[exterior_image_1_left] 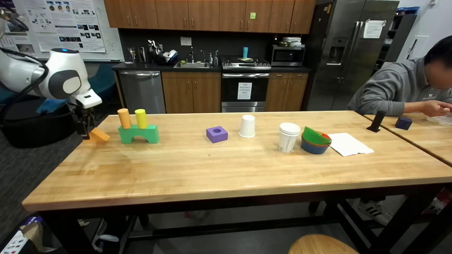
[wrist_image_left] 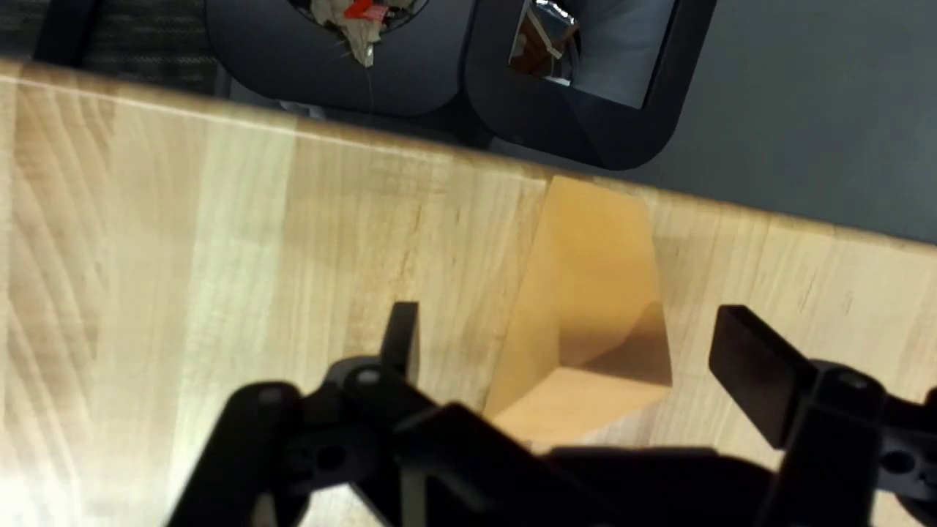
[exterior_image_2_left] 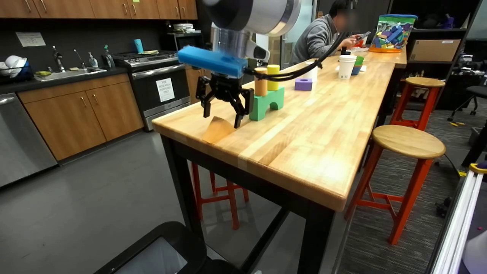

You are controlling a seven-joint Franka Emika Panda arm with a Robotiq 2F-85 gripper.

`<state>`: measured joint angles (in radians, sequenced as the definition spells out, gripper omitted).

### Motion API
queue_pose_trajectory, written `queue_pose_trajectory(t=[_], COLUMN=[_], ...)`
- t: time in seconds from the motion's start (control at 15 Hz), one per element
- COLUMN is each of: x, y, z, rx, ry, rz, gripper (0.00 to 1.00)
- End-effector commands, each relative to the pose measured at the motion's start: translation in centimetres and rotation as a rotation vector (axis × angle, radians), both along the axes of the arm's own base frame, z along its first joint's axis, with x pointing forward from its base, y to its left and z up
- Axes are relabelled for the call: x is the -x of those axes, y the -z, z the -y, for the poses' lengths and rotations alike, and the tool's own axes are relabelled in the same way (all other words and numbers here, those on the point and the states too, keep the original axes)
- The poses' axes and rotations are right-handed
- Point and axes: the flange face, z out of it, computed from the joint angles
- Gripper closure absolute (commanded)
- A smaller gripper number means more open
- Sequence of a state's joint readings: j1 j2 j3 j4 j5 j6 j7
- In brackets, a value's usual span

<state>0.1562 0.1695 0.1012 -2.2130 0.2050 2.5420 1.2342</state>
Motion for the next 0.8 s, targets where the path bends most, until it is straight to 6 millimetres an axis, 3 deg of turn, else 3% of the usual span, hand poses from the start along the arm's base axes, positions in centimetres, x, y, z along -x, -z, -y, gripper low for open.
queue_pose_trajectory(t=[0.0,0.47,0.73], x=[-0.2,-1.2,-1.4], y=[-1.5,-3.6,-3.7], z=[0.6,-1.2,-1.4], rx=[0.063,0.081,0.066], ry=[-0.004,-0.053,-0.054], rz=[0.0,-0.012,-0.023], gripper=[0.0,0.0,0.0])
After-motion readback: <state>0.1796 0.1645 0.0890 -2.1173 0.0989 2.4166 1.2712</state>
